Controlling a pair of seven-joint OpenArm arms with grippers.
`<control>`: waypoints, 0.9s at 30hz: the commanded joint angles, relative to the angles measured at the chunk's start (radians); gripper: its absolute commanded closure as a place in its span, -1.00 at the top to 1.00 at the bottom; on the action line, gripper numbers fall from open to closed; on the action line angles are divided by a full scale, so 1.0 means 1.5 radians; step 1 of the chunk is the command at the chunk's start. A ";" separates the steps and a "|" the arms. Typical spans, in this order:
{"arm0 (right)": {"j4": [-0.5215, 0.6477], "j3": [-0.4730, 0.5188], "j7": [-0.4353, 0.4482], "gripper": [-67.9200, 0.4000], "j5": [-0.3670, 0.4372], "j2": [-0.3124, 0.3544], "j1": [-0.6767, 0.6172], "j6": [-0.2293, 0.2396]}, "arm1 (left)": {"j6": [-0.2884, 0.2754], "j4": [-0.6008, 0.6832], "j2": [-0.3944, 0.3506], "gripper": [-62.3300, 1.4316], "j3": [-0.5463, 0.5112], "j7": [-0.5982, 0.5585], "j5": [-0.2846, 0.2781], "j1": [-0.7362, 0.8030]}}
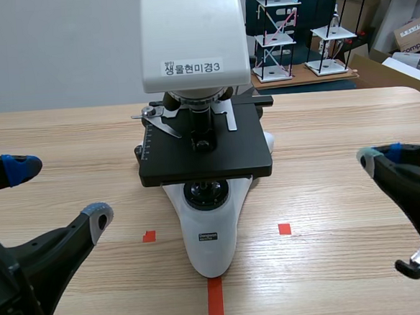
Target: Point at the revolving nosepiece
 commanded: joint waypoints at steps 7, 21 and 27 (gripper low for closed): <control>0.006 -0.005 0.017 -1.00 -0.061 0.004 0.089 0.000 | -0.002 0.009 0.000 1.00 -0.003 -0.012 -0.004 0.002; -0.070 -0.093 0.017 -1.00 -0.100 0.004 0.283 0.034 | -0.002 0.009 0.000 1.00 -0.003 -0.011 -0.004 0.002; -0.148 -0.125 0.035 -1.00 -0.101 0.004 0.370 0.102 | -0.002 0.009 0.000 1.00 -0.003 -0.011 -0.004 0.002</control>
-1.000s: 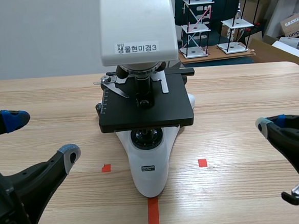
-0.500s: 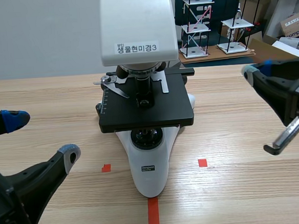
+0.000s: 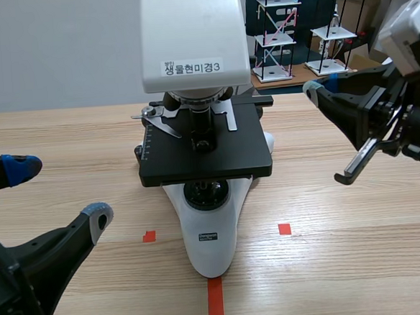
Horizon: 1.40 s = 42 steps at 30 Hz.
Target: Point at the revolving nosepiece
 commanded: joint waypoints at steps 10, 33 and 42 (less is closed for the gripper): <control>-0.075 -0.035 0.056 -1.00 -0.051 -0.008 0.129 0.103 | -0.002 0.009 0.000 1.00 -0.003 -0.011 -0.004 0.002; -0.092 -0.038 0.090 -1.00 -0.117 -0.067 0.163 0.148 | -0.002 0.009 0.000 1.00 -0.003 -0.011 -0.004 0.002; -0.092 -0.038 0.090 -1.00 -0.117 -0.072 0.163 0.148 | -0.002 0.009 0.000 1.00 -0.003 -0.011 -0.004 0.002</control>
